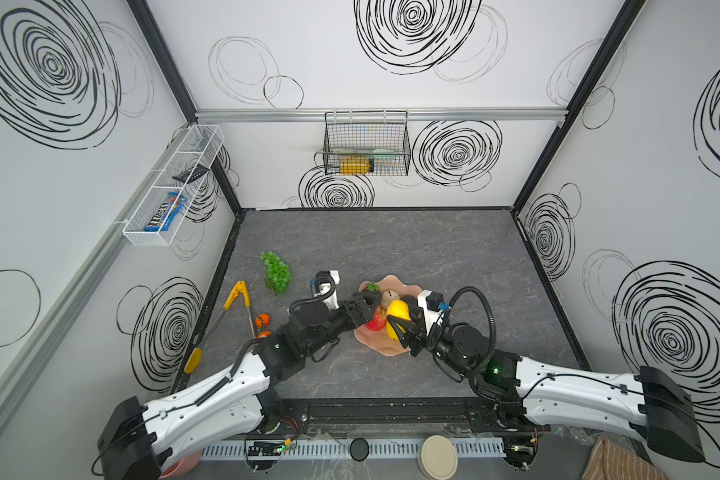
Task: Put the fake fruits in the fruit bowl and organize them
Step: 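Open the left gripper and withdraw it while the right gripper holds the lemon, then carry the lemon with the right gripper over the bowl and lower it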
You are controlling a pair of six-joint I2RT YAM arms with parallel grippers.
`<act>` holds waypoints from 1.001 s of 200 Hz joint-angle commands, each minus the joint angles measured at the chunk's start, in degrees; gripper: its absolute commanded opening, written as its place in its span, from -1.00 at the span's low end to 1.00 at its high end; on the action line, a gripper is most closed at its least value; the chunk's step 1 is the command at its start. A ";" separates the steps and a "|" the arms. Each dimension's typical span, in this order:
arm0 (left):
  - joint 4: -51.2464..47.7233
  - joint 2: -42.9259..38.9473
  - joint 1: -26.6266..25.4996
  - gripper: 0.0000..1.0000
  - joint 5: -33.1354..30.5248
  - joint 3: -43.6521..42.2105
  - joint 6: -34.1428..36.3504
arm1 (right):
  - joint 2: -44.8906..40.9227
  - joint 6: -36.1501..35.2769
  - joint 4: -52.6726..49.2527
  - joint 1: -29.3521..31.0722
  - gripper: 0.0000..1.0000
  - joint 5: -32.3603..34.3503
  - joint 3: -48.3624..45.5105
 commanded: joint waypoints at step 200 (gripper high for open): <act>-6.57 -27.84 22.22 0.98 -13.57 -22.30 25.84 | 39.15 -0.36 -42.82 -32.70 -0.03 -29.63 38.11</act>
